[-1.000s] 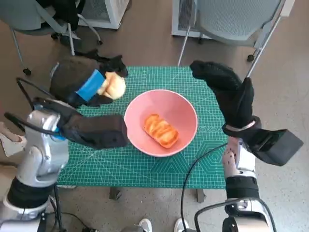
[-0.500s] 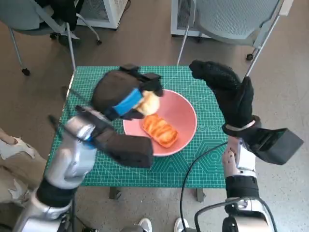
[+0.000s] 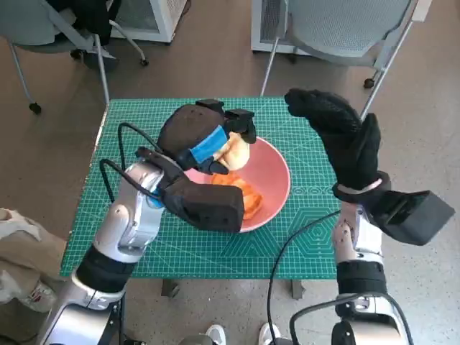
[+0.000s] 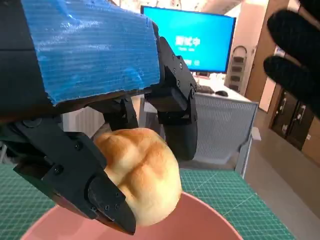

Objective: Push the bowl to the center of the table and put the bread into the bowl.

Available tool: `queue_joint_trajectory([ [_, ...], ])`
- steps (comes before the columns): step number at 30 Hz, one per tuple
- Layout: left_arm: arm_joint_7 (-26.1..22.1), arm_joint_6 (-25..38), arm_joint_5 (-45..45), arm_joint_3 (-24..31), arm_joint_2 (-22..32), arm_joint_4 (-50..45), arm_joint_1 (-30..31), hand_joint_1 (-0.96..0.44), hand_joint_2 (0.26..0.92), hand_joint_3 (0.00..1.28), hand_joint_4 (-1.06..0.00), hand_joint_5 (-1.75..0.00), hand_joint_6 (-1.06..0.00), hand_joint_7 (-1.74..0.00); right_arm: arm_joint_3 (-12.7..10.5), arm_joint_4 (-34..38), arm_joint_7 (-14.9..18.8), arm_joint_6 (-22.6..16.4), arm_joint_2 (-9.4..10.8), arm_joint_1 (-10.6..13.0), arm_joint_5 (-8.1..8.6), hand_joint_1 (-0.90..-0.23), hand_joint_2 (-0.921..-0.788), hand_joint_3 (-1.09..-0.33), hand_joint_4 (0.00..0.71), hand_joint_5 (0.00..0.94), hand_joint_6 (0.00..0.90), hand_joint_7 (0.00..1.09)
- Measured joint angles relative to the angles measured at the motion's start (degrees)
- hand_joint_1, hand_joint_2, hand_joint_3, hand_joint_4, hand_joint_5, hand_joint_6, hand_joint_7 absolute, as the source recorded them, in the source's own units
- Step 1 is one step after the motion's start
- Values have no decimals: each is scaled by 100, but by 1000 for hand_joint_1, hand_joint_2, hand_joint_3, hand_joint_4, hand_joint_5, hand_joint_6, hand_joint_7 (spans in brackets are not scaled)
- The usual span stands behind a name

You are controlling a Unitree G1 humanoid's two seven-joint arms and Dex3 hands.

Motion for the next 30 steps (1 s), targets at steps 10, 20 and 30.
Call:
queue_joint_trajectory([
  [10, -390, -278, -907, 174, -71, 312, 25, -161, 831, 5, -184, -63, -269, -207, -5, -23, -5, -1, 1, 8, -6, -682, -921, -875, 74, 1, -1, 293],
  [20, -324, -524, -1015, 188, 77, 370, 153, -456, 845, 10, -73, -2, -228, -116, -2, -60, -60, -10, 5, 15, -16, -683, -921, -874, 75, 1, -1, 294],
  [30, -185, -1148, -1812, 720, 155, 707, 332, -591, 910, 35, -3, 1, -89, -35, 13, -153, -132, -10, 14, 21, -18, -684, -921, -873, 76, 1, -1, 293],
])
